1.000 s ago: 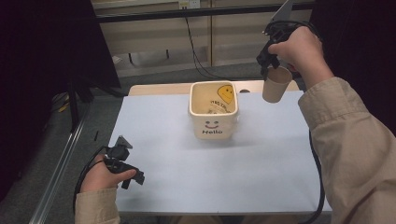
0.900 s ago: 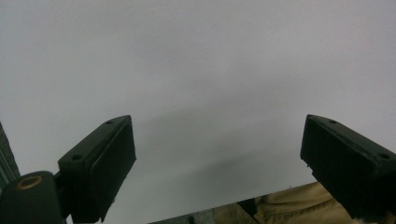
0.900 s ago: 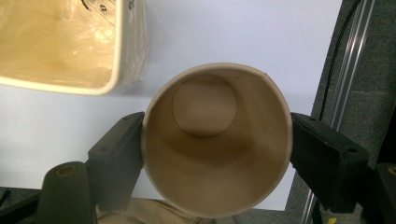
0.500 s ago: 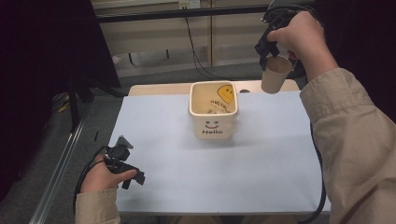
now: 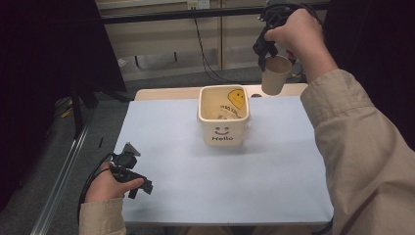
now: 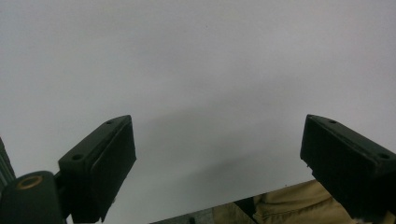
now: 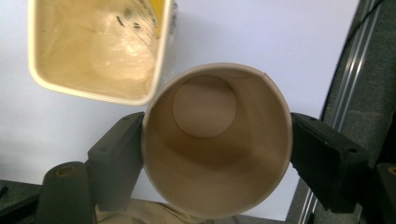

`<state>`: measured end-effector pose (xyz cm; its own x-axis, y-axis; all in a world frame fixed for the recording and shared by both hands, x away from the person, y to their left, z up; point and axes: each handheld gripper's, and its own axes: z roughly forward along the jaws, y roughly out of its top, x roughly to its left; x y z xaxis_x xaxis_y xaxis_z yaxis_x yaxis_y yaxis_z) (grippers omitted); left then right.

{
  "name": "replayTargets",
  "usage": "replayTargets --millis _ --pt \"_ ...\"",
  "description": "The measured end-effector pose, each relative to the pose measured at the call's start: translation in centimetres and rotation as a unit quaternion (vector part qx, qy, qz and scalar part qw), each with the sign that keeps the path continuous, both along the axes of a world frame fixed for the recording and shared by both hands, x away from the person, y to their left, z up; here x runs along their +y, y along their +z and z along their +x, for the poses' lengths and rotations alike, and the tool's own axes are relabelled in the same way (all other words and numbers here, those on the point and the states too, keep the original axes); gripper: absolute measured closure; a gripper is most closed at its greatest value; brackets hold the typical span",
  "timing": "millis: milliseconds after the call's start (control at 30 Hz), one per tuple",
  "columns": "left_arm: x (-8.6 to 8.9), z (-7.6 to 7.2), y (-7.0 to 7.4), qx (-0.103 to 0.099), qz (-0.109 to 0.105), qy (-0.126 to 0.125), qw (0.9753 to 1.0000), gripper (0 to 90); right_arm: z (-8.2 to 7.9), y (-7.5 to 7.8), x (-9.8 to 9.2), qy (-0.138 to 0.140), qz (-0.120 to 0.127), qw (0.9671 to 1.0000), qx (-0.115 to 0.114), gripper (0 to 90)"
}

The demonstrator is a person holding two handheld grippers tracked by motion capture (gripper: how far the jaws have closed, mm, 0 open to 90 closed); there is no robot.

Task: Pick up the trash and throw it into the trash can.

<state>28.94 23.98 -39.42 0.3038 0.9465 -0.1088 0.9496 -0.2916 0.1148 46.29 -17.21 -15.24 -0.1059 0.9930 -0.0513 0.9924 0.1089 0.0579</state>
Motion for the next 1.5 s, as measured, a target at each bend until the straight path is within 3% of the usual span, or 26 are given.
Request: replayTargets --millis 33,233,333,500,933,1067,1500 --pt "0.1 0.0 0.1 0.001 0.004 -0.009 1.0 10.2 0.1 -0.1 0.4 0.003 0.004 1.0 -0.002 21.9" --pt "0.2 0.0 0.0 0.006 0.0 -0.003 1.0 10.2 0.6 -0.2 2.6 0.015 0.007 0.9999 0.0 21.8" --pt "0.1 -0.1 0.0 -0.005 -0.001 0.007 1.0 10.3 0.8 -0.2 3.6 0.029 0.009 0.9995 -0.005 21.8" --pt "0.4 -0.2 0.2 0.0 -0.001 0.001 1.0 10.3 1.3 -0.4 5.6 0.046 0.009 0.9989 -0.003 21.8" --pt "0.4 -0.2 0.2 -0.002 -0.002 0.005 1.0 10.3 1.9 -1.6 7.1 0.06 0.009 0.9982 -0.003 21.7" --pt "0.4 -0.2 0.2 -0.003 0.001 0.001 1.0 10.3 2.1 -2.3 7.5 0.062 0.009 0.998 0.0 21.6" --pt "0.4 -0.2 0.2 -0.002 -0.002 0.001 1.0 10.4 2.9 -6.5 8.6 0.074 0.013 0.997 0.02 21.3"
